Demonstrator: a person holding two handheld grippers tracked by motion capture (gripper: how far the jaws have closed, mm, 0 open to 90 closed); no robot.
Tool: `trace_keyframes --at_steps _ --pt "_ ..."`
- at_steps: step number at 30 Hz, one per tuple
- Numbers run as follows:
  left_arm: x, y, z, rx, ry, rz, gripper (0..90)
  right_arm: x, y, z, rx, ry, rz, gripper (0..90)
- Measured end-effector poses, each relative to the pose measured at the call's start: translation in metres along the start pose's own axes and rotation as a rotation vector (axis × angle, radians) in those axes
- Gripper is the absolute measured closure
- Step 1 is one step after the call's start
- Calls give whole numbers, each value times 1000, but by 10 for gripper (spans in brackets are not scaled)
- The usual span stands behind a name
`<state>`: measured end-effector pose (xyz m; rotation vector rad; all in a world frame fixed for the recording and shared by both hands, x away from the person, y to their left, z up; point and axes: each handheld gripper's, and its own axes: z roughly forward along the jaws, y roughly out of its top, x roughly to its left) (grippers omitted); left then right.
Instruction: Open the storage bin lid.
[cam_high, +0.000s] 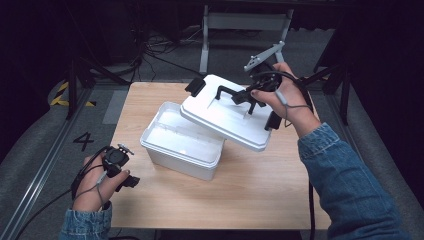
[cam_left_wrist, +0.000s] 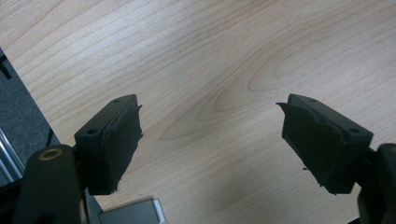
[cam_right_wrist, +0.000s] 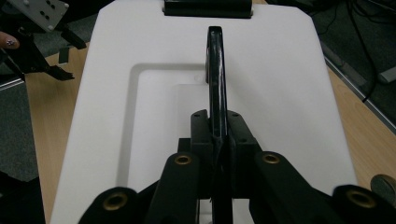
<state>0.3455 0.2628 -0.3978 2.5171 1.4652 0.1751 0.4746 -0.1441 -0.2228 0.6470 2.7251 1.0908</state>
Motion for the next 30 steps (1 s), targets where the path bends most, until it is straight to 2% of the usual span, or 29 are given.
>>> trace_keyframes --at_steps 4,8,17,30 --pt "2 0 1 -9 8 15 205 -7 -9 -11 -1 -11 15 843" --pt "2 0 1 -5 5 11 205 -16 -22 -24 -8 -24 42 843" --pt "2 0 3 -3 -6 6 205 -30 -43 -43 3 -60 69 843" --pt "2 1 4 0 1 18 204 -48 -70 -59 4 -100 115 843"
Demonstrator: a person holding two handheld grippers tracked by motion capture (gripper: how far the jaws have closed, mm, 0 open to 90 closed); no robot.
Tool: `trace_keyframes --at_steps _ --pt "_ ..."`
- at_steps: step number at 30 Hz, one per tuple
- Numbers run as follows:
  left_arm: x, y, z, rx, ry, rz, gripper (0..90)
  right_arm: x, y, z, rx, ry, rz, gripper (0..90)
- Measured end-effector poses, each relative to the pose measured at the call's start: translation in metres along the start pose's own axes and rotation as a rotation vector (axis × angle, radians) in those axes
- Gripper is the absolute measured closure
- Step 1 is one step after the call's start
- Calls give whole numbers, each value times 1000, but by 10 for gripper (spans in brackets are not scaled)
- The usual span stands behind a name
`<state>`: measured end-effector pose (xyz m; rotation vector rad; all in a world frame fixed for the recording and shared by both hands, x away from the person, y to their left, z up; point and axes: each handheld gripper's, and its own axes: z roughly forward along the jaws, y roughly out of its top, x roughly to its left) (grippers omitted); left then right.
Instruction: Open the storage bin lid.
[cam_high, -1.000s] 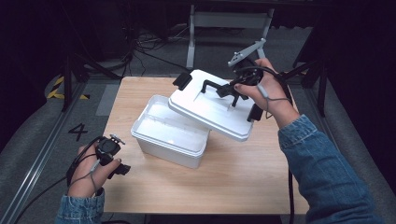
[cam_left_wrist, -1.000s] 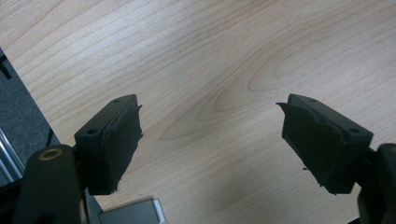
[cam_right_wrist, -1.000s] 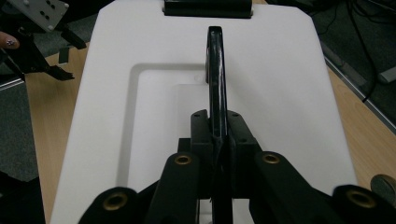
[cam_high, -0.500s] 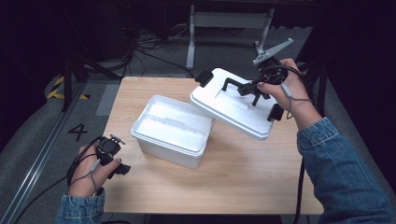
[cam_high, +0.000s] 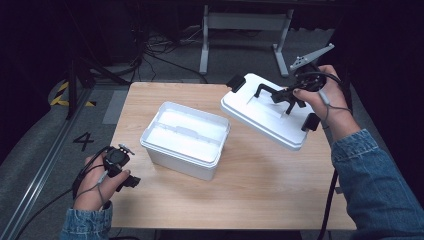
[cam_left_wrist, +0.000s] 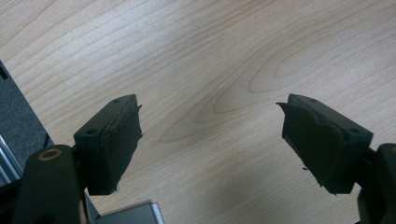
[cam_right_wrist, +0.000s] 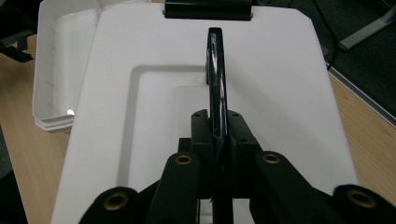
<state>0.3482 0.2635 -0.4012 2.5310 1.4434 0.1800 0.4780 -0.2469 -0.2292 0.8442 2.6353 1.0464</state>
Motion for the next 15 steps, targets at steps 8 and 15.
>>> trace_keyframes --at_steps 8,15 --pt "0 0 0 -3 0 -3 204 -20 -19 0 9 -22 36 843" --pt "-1 2 3 6 -7 -4 204 -41 -48 16 39 -37 72 843"
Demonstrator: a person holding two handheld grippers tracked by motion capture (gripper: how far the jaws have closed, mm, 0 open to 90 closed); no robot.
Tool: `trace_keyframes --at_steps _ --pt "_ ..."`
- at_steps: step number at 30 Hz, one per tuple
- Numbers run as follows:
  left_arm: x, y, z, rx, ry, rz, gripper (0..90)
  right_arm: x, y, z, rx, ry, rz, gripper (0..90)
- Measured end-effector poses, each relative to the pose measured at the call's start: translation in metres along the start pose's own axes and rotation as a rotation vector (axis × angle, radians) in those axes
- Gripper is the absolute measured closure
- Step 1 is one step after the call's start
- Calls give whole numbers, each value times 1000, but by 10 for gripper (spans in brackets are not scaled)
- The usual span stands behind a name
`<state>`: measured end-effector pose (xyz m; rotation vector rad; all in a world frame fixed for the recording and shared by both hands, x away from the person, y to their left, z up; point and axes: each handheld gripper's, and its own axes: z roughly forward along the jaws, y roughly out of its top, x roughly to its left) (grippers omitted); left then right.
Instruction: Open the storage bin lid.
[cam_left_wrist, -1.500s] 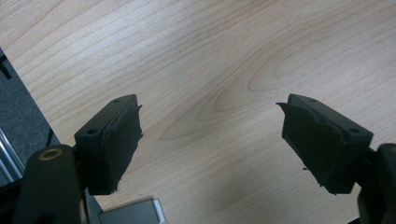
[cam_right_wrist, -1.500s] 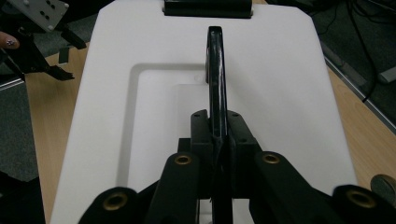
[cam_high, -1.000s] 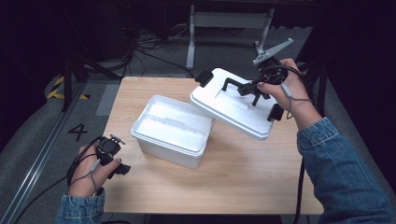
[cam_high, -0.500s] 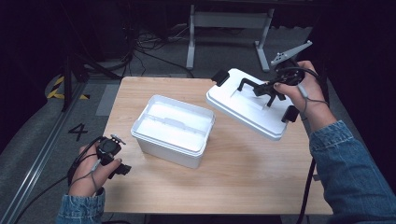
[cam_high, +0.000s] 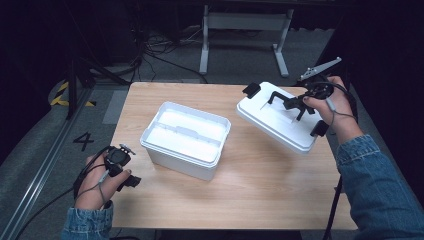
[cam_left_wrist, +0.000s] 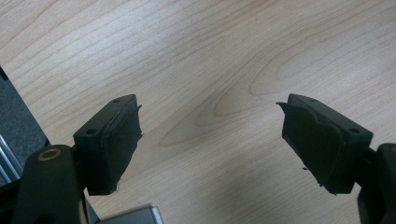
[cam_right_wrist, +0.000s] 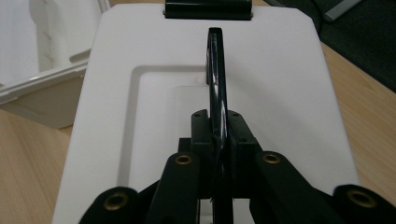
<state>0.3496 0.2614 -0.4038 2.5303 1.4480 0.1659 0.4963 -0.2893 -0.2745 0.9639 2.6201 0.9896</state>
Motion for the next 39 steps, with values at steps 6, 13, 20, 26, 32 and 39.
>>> trace_keyframes --at_steps 6,13,20,26,32,39 --pt "1 -1 1 -2 -1 -1 204 -14 -22 20 23 -38 28 843" --pt "1 -2 1 3 -2 -13 204 -23 -42 40 53 -36 21 843" --pt "3 -2 2 5 2 -4 205 -31 -60 61 68 -21 37 842" --pt "2 -1 3 11 -7 -10 205 -31 -72 81 85 -2 44 842" --pt "3 0 4 15 -4 -7 205 -30 -82 95 90 5 54 841" --pt "3 1 5 18 -6 -5 204 -30 -90 103 89 14 63 841"
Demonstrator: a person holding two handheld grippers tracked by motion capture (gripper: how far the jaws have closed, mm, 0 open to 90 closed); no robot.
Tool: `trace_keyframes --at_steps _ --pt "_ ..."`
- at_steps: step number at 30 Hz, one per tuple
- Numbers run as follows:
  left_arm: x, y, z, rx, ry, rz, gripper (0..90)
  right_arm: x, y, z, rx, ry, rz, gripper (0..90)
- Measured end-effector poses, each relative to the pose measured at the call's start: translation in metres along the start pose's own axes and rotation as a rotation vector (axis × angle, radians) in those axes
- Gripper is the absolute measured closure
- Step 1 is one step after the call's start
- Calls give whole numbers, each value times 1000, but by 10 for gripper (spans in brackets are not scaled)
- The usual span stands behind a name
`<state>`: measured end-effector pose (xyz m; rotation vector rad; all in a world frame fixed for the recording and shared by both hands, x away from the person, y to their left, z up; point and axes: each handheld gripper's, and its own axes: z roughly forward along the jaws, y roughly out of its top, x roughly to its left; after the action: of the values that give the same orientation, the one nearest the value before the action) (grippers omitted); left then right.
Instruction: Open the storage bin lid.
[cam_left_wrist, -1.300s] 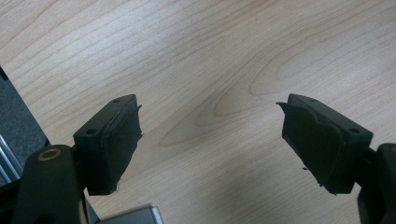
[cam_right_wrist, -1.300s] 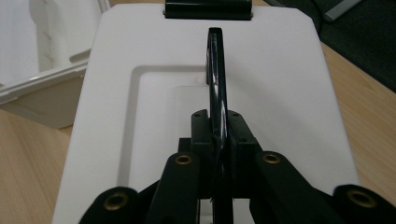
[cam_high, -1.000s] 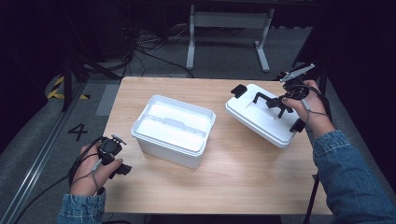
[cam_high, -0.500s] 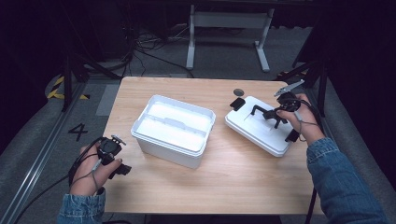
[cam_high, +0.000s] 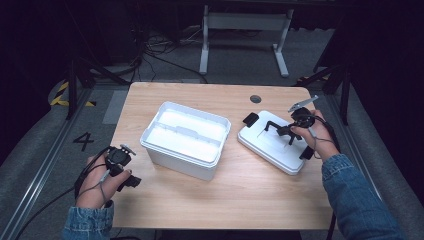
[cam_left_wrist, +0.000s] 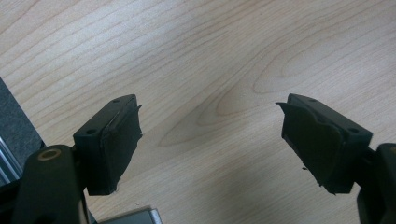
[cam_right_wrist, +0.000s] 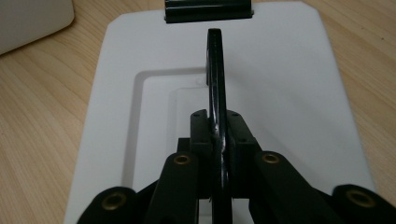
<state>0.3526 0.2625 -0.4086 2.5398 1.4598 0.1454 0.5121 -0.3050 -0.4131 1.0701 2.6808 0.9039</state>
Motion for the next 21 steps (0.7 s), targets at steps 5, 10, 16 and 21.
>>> trace_keyframes --at_steps 5,10,16,21 --pt "0 0 1 -2 -2 0 204 -1 -4 3 -1 9 8 840" --pt "0 0 1 2 -5 -1 204 -3 -7 5 6 18 28 831" --pt "1 1 2 4 -3 6 204 -5 -9 5 -4 19 65 780" --pt "1 3 2 5 -6 8 203 -4 -10 2 -22 18 97 670"
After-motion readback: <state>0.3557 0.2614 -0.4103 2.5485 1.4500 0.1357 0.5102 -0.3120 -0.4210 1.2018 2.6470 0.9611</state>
